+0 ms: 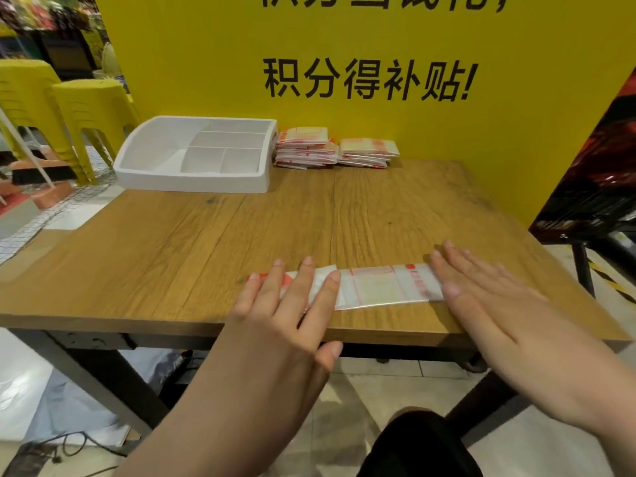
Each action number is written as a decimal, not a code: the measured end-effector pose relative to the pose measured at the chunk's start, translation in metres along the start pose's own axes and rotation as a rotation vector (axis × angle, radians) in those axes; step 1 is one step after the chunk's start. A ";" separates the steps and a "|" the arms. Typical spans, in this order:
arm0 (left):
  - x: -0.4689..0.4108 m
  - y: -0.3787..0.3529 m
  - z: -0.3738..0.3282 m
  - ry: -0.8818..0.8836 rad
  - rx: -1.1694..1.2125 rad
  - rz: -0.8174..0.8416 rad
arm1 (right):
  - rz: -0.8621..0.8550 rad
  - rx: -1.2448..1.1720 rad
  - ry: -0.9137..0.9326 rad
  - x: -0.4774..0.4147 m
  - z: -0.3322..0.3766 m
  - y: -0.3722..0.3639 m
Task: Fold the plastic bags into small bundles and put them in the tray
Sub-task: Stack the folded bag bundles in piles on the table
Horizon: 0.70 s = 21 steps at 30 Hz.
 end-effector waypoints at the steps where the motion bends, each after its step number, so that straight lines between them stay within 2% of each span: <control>1: 0.000 0.000 0.000 0.003 0.008 -0.003 | 0.026 0.020 -0.015 0.001 -0.006 -0.001; 5: 0.001 0.005 0.001 0.032 0.067 -0.039 | 0.073 0.078 -0.033 0.002 -0.008 -0.006; 9: 0.000 0.005 0.007 0.085 0.094 -0.012 | -0.135 0.207 -0.093 0.007 0.007 0.001; 12: -0.001 0.017 0.011 0.120 0.118 -0.017 | -0.319 0.142 0.128 0.024 0.056 -0.006; 15: 0.002 0.032 0.004 0.134 0.241 0.006 | -0.376 0.097 0.354 0.033 0.090 -0.026; 19: 0.013 0.033 0.006 0.158 0.675 0.092 | -0.454 0.006 0.389 0.024 0.090 -0.015; 21: 0.018 0.029 0.010 0.089 0.736 0.080 | -0.468 -0.104 0.397 0.023 0.084 -0.009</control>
Point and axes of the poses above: each hand's wrist, its own x-axis away from the middle knuckle, its own y-axis out of the back of the hand, z = x × y, the point moved 10 cm from there along -x, towards the middle knuckle, and after that the axes turned 3 degrees about x, right-handed, at the moved point
